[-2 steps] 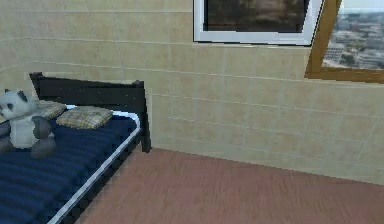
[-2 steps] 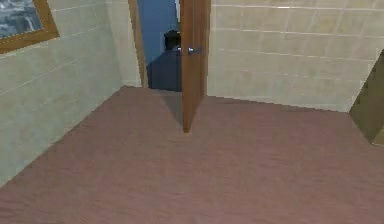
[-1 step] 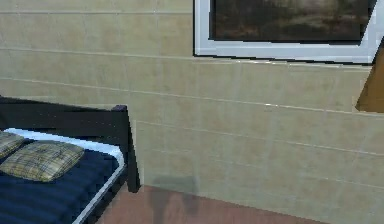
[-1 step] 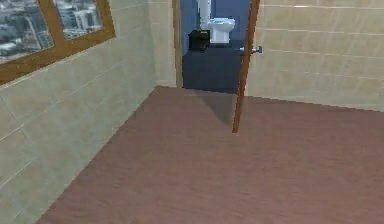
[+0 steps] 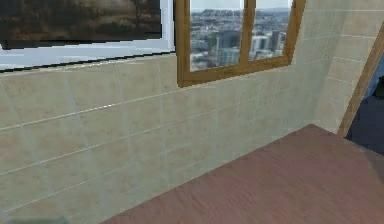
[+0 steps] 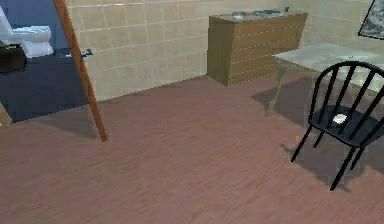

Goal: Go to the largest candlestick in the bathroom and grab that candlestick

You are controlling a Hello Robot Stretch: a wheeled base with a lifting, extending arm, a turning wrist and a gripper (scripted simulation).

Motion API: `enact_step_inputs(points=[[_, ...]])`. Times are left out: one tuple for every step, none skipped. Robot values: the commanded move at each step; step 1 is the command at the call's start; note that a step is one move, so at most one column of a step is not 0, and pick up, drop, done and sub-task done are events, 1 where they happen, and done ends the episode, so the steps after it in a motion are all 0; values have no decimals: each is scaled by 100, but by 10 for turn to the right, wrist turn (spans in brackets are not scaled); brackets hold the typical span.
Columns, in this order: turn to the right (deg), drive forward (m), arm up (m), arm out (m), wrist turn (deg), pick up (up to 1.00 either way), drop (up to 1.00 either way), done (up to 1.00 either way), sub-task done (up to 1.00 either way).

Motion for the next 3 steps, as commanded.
enact_step_inputs(points=[[90, 0, 0, 0, 0, 0, 0, 0, 0], [0, 45, 0, 0, 0, 0, 0, 0, 0], [450, 0, 0, 0, 0, 0, 0, 0, 0]])
